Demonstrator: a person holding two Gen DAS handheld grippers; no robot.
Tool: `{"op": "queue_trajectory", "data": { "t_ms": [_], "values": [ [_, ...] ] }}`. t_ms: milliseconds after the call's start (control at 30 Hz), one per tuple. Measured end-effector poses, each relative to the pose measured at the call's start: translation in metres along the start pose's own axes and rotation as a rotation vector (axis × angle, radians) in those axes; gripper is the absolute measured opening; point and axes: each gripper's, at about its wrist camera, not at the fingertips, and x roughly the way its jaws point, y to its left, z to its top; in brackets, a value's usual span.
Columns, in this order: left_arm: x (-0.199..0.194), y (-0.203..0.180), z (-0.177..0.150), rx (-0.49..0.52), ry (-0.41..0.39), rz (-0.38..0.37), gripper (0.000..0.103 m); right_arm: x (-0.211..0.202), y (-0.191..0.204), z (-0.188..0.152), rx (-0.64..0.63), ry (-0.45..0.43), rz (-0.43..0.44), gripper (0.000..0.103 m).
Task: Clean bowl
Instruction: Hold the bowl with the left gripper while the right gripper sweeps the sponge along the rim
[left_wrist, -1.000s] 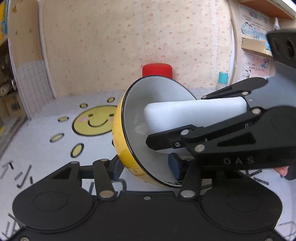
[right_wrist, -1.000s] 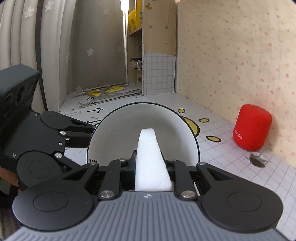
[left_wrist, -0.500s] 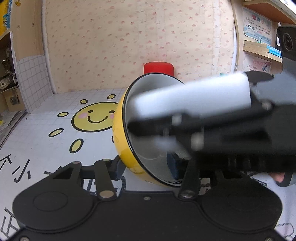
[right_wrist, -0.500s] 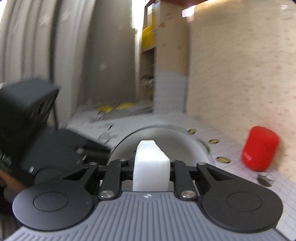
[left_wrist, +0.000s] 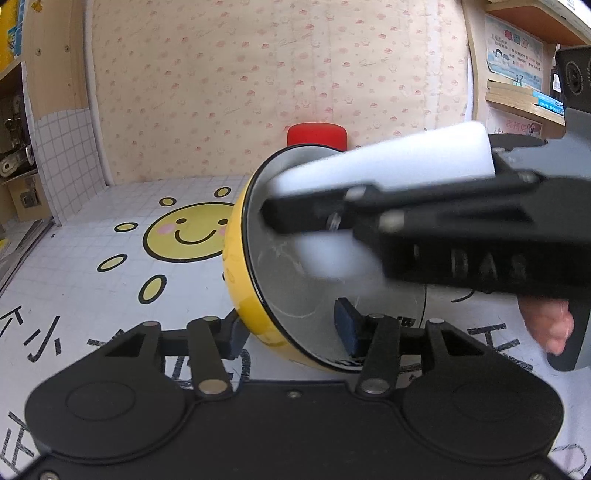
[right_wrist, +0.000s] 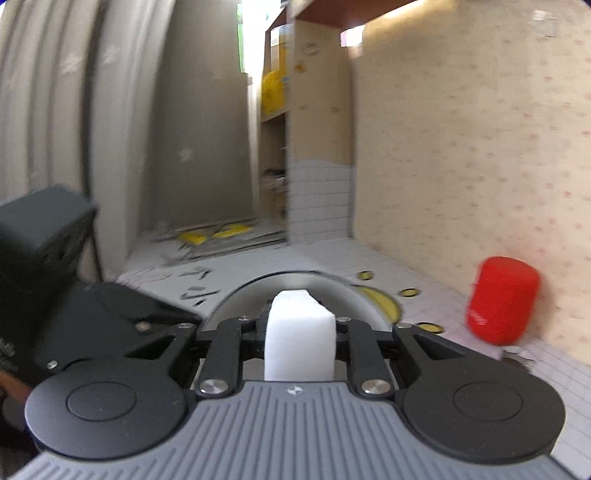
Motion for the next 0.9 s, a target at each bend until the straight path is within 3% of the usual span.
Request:
{"op": "queue_trajectory", "data": {
  "t_ms": [133,600,667,733,900],
  "values": [
    [-0.0002,-0.0001,-0.0007,-0.001,0.002,0.000,0.051,0.0083,0.0016,-0.0021,-0.009,0.062,0.013,0.021],
    [-0.0070,-0.0043,-0.0016,0.097,-0.017,0.070,0.062,0.0043,0.0008,-0.0048,0.024,0.100,0.025,0.021],
    [-0.0065,-0.0024,-0.0015,0.089,-0.013,0.057,0.061,0.0040,0.0013,-0.0046,0.021,0.105,0.028,0.021],
    [-0.0053,0.0016,-0.0013,0.059,0.002,0.029,0.051,0.0045,0.0028,-0.0038,0.013,0.106,0.027,0.021],
    [-0.0063,0.0036,-0.0029,0.035,0.007,0.017,0.049,0.0011,0.0063,-0.0012,-0.011,0.064,-0.005,0.021]
  ]
}}
